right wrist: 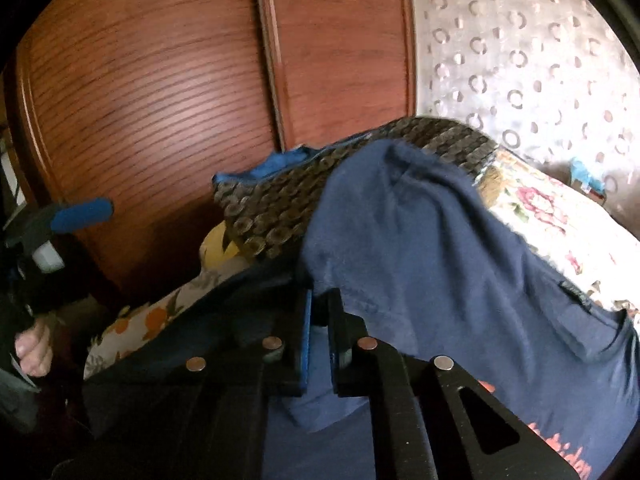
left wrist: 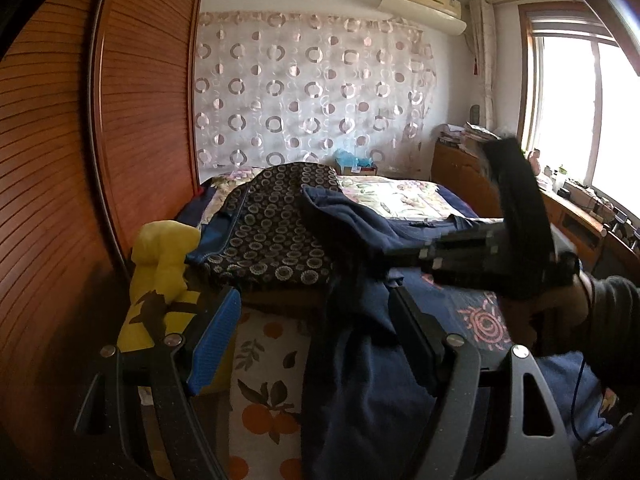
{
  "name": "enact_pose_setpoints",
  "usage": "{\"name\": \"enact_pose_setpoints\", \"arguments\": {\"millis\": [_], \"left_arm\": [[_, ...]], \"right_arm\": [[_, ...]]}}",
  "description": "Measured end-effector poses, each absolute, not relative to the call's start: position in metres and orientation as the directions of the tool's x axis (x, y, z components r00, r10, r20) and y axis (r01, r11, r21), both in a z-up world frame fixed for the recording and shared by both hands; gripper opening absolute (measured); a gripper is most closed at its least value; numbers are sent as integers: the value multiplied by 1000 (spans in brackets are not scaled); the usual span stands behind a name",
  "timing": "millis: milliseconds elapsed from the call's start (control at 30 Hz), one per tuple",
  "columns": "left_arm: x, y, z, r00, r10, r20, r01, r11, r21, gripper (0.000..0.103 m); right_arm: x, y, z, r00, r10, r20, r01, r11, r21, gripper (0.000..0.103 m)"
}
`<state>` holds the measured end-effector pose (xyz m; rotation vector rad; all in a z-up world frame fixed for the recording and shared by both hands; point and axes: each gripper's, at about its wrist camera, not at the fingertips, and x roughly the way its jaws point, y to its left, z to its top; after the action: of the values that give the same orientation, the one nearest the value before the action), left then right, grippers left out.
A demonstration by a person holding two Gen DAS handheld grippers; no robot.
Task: Fold small clothes
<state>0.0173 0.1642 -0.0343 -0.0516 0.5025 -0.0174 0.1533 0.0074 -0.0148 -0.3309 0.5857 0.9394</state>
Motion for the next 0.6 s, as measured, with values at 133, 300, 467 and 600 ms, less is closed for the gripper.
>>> {"name": "enact_pose_setpoints", "arguments": {"millis": [133, 300, 467, 600], "left_arm": [[19, 159, -35, 874, -39, -484, 11, 998, -60, 77], [20, 153, -36, 872, -49, -486, 24, 998, -57, 77], [21, 148, -36, 873, -58, -483, 34, 998, -58, 77], [24, 143, -37, 869, -58, -491, 36, 998, -53, 77]], "right_arm": [[171, -3, 4, 520, 646, -559, -790, 613, -27, 4], [212, -8, 19, 645, 540, -540, -681, 727, -87, 4], [254, -10, 17, 702, 397, -591, -565, 816, -122, 13], [268, -9, 9, 692, 401, -600, -548, 833, -75, 28]]}}
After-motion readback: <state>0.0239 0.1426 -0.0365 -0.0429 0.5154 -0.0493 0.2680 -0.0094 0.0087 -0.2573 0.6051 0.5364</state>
